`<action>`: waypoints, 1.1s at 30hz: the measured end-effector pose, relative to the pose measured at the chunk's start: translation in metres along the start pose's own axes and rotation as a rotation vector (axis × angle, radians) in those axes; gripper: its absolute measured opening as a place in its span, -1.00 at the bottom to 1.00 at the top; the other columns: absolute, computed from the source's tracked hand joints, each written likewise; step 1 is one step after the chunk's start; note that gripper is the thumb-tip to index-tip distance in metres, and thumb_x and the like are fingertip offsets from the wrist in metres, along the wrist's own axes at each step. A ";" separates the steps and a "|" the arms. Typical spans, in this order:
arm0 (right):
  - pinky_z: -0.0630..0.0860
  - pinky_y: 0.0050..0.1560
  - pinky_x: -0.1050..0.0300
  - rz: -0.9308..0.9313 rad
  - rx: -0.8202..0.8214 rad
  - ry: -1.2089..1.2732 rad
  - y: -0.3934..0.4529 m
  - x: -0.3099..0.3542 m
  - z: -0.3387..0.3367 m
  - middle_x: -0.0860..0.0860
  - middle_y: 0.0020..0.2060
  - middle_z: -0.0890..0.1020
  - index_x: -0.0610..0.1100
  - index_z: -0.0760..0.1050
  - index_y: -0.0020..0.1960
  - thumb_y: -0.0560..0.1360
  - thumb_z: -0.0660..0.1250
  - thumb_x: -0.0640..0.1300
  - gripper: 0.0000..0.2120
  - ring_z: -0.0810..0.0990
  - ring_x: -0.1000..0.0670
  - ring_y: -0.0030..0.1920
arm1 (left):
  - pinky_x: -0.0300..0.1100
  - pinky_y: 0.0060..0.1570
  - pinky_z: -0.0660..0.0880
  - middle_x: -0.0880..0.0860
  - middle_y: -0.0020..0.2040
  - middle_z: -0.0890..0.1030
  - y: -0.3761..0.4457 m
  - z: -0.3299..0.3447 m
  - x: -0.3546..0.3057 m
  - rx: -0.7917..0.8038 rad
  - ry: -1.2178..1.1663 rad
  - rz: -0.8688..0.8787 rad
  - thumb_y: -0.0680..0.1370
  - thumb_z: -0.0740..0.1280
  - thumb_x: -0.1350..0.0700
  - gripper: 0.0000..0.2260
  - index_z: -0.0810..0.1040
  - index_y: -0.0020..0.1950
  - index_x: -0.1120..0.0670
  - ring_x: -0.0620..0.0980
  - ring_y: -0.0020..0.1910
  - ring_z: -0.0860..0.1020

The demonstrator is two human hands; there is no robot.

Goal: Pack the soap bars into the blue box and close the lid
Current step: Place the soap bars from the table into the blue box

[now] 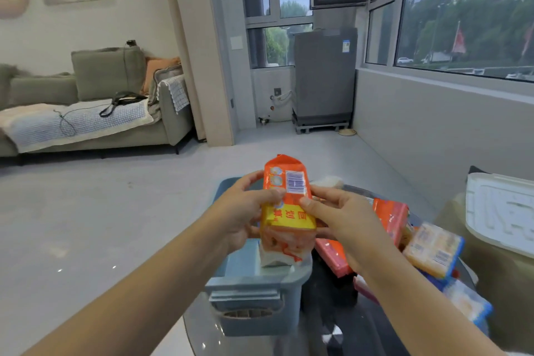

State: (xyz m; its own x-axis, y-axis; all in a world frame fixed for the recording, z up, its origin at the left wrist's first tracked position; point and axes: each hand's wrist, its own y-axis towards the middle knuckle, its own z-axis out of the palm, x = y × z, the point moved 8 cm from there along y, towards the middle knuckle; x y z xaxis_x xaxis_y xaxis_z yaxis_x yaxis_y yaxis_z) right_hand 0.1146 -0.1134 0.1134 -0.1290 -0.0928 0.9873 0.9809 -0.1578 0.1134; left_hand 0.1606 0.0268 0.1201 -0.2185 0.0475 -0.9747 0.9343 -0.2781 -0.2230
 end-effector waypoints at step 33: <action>0.40 -0.38 0.55 0.056 -0.043 -0.489 0.019 -0.071 0.002 0.16 0.46 0.25 0.13 0.20 0.45 0.59 0.14 -0.09 -0.55 0.29 0.30 0.16 | 0.15 0.30 0.38 0.22 0.11 0.57 0.057 -0.012 0.133 0.216 0.140 -0.558 0.58 0.13 0.43 -0.84 0.43 0.06 0.25 0.23 0.28 0.48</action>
State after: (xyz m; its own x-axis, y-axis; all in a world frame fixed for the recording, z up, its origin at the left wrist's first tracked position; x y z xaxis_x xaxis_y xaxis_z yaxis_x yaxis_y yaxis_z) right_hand 0.1425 -0.1075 0.0456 0.0169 0.3687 0.9294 0.9762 -0.2069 0.0644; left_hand 0.1881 0.0290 -0.0220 -0.6057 0.3633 -0.7079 0.6082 -0.3622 -0.7063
